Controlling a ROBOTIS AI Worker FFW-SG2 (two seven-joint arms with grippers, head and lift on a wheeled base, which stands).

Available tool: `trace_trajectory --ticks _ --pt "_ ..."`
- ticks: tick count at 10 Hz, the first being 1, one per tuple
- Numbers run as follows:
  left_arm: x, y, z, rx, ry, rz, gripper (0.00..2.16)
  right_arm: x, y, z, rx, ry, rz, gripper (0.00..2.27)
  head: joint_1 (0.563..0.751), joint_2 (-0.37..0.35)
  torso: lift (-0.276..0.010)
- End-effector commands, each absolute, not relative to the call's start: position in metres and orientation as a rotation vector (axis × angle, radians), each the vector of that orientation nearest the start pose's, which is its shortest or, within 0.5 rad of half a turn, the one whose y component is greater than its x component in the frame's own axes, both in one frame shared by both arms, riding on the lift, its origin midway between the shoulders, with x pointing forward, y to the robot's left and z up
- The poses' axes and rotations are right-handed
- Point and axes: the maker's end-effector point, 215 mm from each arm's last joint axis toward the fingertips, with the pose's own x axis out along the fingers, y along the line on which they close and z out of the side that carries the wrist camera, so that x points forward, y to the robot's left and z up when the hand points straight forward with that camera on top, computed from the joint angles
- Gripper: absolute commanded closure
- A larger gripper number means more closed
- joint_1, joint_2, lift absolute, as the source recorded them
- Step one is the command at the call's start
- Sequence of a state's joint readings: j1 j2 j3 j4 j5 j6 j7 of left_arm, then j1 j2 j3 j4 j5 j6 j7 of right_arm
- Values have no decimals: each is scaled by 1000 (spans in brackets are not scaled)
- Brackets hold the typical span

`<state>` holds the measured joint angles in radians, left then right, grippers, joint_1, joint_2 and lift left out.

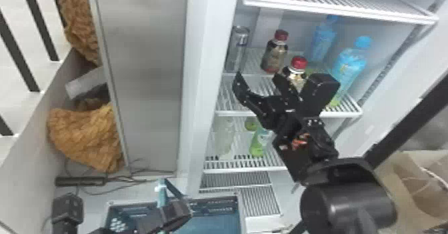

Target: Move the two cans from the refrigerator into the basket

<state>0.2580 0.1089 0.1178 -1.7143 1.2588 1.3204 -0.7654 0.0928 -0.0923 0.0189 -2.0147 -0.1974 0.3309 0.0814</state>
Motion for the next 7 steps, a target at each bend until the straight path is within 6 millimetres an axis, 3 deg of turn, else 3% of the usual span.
trace_trajectory --ticks 1,3,7 --pt "300 26 -338 -1514 767 -1200 1191 579 -199 -252 97 -11 165 108 695 -221 -31" --pt "301 27 -338 -1515 764 -1199 1191 598 -206 -255 87 -9 138 108 695 -220 -31" --pt "301 27 -338 -1515 761 -1199 1191 635 -200 -261 80 7 139 108 695 -211 -31"
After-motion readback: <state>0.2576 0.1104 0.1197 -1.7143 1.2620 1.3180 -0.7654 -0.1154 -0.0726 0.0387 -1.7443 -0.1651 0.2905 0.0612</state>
